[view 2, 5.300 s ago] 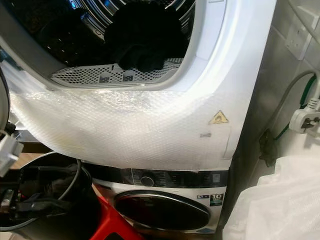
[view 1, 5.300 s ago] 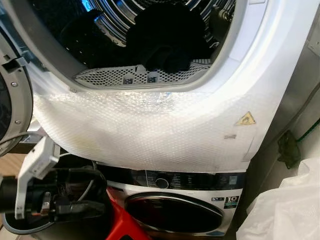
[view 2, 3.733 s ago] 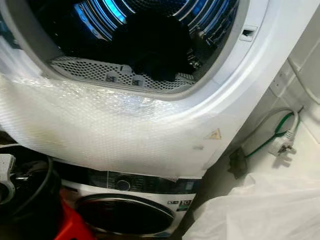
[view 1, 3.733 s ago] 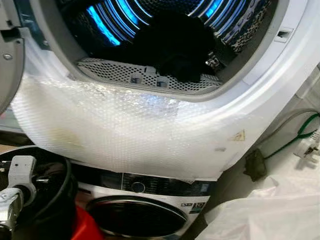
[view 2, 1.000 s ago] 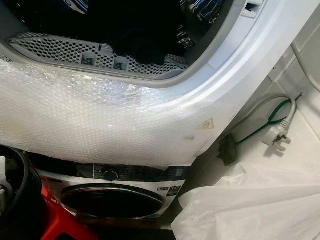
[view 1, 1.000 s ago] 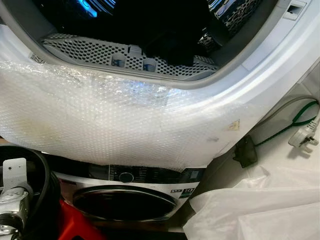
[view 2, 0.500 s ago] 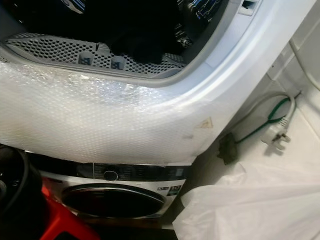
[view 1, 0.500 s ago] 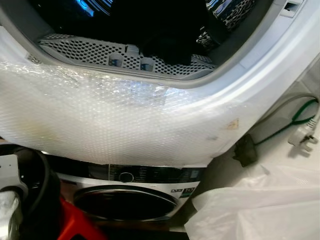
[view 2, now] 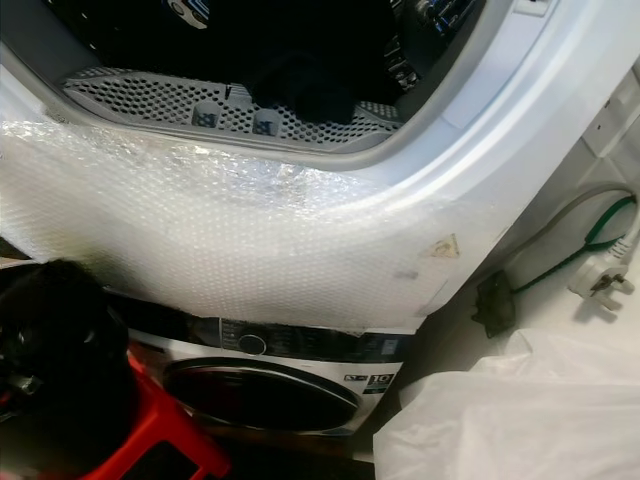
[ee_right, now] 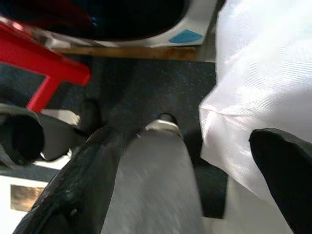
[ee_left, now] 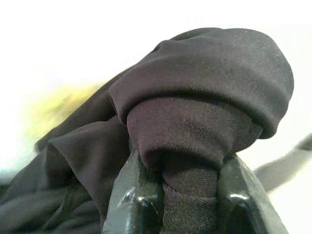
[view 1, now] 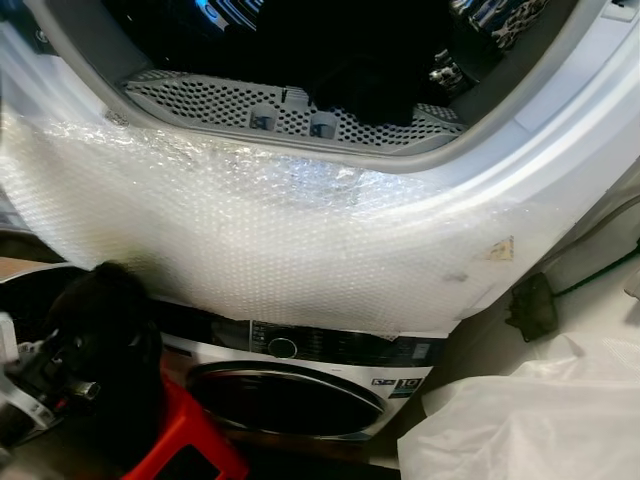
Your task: Clothes washing
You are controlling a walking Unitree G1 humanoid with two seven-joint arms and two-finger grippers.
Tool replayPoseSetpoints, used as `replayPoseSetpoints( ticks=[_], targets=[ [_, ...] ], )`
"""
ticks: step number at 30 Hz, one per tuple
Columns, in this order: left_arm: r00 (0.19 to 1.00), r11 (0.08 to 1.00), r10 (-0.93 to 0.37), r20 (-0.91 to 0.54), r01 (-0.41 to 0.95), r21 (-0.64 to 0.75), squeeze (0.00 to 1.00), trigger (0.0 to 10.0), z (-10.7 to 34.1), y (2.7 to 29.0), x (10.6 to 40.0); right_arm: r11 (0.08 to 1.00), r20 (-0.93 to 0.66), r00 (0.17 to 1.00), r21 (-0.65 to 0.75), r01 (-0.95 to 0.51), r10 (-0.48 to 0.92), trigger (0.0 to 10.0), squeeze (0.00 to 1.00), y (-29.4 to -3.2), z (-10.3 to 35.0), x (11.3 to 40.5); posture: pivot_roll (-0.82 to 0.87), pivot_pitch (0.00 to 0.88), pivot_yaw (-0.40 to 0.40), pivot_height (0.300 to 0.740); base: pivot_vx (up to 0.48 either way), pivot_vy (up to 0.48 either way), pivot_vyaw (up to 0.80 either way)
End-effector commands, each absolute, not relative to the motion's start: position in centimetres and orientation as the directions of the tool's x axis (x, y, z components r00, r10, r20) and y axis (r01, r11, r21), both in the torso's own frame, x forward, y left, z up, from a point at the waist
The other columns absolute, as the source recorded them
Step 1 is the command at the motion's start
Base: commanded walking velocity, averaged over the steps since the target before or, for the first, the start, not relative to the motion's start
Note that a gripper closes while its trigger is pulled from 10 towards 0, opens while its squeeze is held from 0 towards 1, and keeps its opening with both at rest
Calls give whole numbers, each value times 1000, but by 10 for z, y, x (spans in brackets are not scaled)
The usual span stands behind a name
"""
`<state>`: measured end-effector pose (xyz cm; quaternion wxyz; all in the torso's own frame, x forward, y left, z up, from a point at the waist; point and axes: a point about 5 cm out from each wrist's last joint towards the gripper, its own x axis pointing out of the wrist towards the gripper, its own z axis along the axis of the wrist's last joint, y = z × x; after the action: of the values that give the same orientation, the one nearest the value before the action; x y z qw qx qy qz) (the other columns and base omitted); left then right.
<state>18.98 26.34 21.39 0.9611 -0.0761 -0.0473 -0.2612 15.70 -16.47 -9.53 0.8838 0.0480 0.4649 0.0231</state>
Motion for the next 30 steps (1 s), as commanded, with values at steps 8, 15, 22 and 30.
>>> replayPoseSetpoints(
  ticks=[8,15,22,30],
  targets=[
    [325,324,-942,85,946,-28,0,0,263,194,205,986,-845,534,119,121,37,10000,0,-161,-100,148,116,65,84,740,0,0,0],
    [39,37,-999,-14,993,114,0,0,275,152,246,974,-845,534,139,178,23,10000,0,-155,-101,147,52,19,131,740,0,0,0],
    [305,410,-909,283,773,484,0,0,375,143,326,966,-850,527,139,216,5,10000,0,-155,-102,144,15,0,152,740,0,0,0],
    [620,874,-477,623,256,414,0,0,451,175,366,967,-850,526,124,223,-12,10000,0,-162,-102,142,22,0,135,740,0,0,0]
  ],
)
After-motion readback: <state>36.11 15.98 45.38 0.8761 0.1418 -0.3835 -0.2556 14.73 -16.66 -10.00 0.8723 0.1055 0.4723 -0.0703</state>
